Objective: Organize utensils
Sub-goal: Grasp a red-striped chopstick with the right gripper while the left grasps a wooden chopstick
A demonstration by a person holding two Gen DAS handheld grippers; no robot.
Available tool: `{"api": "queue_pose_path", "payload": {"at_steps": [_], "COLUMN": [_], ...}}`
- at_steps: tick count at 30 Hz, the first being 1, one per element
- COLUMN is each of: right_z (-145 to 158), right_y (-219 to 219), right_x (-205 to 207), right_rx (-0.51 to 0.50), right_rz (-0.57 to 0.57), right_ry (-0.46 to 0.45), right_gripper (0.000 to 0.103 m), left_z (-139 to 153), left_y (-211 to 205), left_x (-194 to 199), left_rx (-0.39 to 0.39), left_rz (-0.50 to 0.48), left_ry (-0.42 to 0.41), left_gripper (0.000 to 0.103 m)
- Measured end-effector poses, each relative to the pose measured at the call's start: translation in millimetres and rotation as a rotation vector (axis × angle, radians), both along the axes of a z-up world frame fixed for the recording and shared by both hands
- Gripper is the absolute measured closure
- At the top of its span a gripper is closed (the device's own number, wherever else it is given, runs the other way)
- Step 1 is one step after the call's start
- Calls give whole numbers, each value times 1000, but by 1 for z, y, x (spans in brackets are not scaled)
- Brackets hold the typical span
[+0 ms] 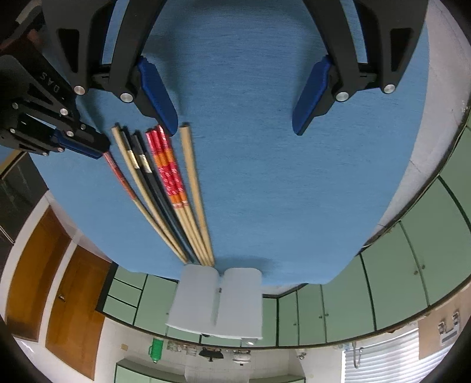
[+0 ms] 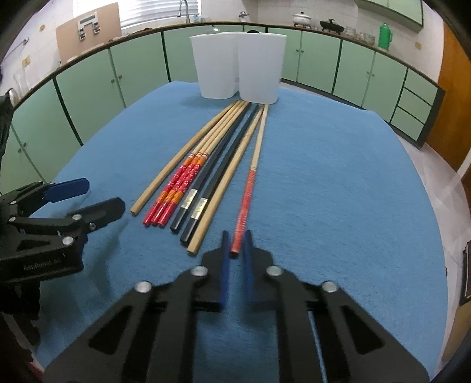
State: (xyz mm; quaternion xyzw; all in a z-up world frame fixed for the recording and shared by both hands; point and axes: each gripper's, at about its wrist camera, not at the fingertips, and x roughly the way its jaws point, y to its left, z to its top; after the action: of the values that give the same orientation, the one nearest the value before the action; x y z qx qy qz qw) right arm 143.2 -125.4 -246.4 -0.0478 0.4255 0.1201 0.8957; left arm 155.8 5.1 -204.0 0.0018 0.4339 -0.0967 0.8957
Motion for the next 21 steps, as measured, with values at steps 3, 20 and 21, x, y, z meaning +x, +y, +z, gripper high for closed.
{"api": "queue_pose_path", "payload": {"at_steps": [3, 20, 21], "right_z": [1, -2, -3], "right_y": [-9, -35, -36], "right_x": [-1, 4, 4], "right_rx": [3, 91, 98], "right_rz": [-28, -62, -62], "right_ry": [-3, 21, 22], "right_gripper": [97, 97, 96], "left_z": [-1, -4, -4], "left_y": [-9, -31, -33], "left_x": [-1, 7, 8], "left_rx": [0, 58, 51], "left_rz": [-22, -57, -62], "left_ry": [6, -11, -13], "left_gripper": [25, 74, 81]}}
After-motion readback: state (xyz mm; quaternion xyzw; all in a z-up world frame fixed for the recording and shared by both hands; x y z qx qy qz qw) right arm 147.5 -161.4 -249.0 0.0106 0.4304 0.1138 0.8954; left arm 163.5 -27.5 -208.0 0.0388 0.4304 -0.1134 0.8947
